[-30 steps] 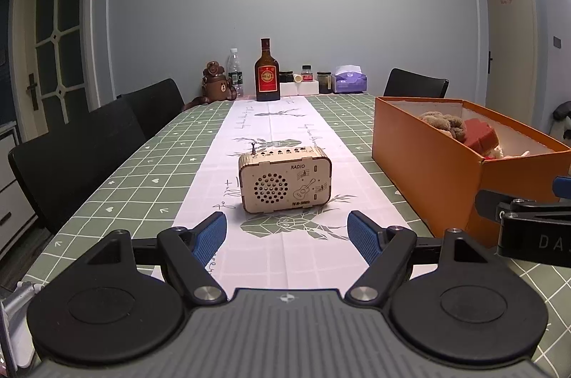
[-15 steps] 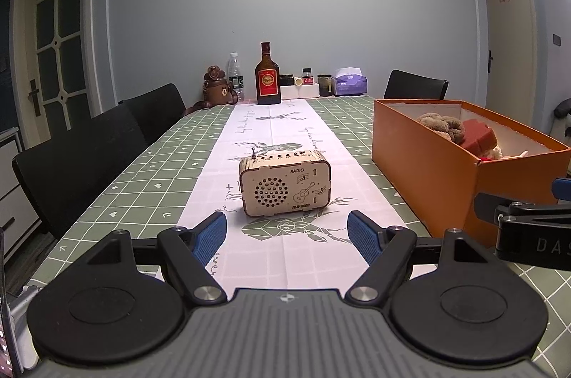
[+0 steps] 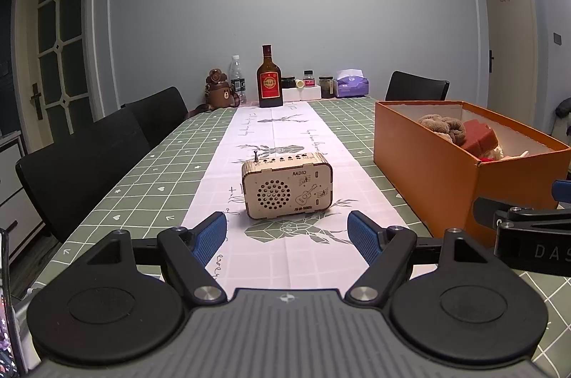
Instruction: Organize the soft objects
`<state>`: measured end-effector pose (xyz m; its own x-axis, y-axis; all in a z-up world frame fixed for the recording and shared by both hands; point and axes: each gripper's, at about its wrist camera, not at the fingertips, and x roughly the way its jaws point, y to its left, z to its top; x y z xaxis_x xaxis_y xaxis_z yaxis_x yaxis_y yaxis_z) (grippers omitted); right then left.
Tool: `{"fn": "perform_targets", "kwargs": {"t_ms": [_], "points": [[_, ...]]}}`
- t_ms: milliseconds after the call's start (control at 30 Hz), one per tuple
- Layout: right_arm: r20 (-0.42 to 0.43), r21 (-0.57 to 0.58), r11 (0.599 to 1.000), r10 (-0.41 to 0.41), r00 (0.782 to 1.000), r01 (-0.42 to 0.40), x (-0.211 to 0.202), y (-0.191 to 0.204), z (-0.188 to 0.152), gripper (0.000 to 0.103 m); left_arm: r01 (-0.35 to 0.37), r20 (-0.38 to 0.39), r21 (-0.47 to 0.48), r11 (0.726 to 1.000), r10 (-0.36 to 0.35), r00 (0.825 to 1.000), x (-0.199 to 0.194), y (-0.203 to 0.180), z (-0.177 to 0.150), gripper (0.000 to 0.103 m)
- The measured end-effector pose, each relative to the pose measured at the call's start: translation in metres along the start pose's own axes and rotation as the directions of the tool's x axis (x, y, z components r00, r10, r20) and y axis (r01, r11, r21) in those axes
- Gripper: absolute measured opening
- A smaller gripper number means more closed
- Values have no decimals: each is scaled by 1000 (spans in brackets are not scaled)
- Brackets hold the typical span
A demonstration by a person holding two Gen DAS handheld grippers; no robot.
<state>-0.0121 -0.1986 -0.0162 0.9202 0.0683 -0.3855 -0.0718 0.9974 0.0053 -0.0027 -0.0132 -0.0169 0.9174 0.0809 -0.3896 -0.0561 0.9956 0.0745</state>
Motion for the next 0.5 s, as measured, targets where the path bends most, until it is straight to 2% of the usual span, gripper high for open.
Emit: {"fn": "perform_targets", "kwargs": {"t_ms": [500], "points": [[-1, 0, 1000, 3, 1000, -3, -1, 0, 0, 100, -3, 1, -2, 1000, 3, 1000, -2, 2, 0, 90]]}}
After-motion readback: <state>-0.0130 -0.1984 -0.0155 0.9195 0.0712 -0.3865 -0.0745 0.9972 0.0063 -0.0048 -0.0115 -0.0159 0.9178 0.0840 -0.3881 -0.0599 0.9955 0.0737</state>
